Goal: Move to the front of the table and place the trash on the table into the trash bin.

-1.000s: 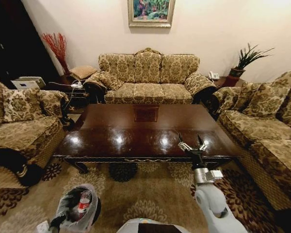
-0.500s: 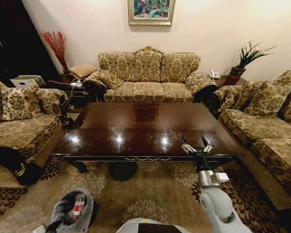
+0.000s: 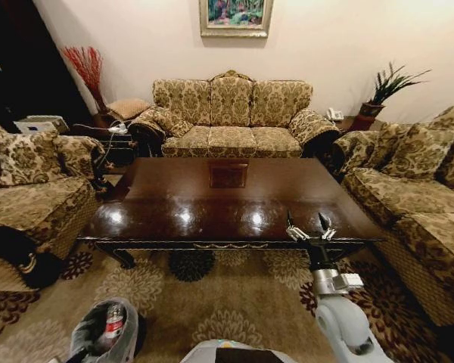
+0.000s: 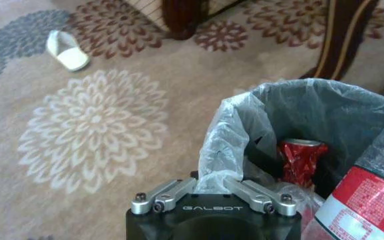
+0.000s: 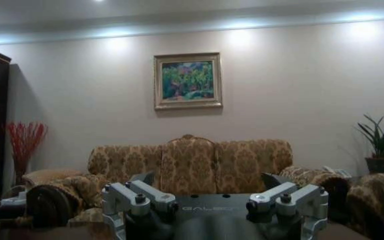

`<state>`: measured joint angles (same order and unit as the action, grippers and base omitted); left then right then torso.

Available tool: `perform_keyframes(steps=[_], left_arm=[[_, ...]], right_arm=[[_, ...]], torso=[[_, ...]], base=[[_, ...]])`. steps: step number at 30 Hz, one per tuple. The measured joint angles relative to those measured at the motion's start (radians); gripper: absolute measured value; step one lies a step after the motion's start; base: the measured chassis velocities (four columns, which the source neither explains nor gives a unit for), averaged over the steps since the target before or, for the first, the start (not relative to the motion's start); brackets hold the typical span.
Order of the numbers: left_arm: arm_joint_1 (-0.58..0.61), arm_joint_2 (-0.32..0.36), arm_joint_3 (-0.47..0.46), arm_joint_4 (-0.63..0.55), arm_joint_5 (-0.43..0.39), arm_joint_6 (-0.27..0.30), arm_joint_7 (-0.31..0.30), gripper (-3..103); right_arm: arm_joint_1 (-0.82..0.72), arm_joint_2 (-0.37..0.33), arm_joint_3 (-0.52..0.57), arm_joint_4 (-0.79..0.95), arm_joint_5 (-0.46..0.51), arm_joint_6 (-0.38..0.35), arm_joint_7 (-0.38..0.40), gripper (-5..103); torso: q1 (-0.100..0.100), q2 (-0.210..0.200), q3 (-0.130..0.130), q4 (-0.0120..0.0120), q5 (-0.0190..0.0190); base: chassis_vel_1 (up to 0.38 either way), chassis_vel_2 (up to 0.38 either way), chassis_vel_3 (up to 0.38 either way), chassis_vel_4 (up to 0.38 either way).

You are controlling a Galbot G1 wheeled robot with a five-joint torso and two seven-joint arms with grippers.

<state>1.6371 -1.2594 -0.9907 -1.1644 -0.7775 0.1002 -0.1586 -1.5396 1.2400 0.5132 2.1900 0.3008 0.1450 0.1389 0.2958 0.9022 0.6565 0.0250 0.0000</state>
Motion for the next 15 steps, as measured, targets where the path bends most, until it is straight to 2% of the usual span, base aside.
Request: perform_keyframes(steps=[15], left_arm=[[0.028, -0.054, -0.041, 0.002, -0.048, 0.018, -0.018, 2]], right_arm=[[0.022, -0.004, -0.010, -0.031, 0.010, 0.008, -0.002, 100]], torso=[[-0.029, -0.065, -0.037, -0.0003, -0.0001]], base=[[0.000, 0.000, 0.000, 0.000]])
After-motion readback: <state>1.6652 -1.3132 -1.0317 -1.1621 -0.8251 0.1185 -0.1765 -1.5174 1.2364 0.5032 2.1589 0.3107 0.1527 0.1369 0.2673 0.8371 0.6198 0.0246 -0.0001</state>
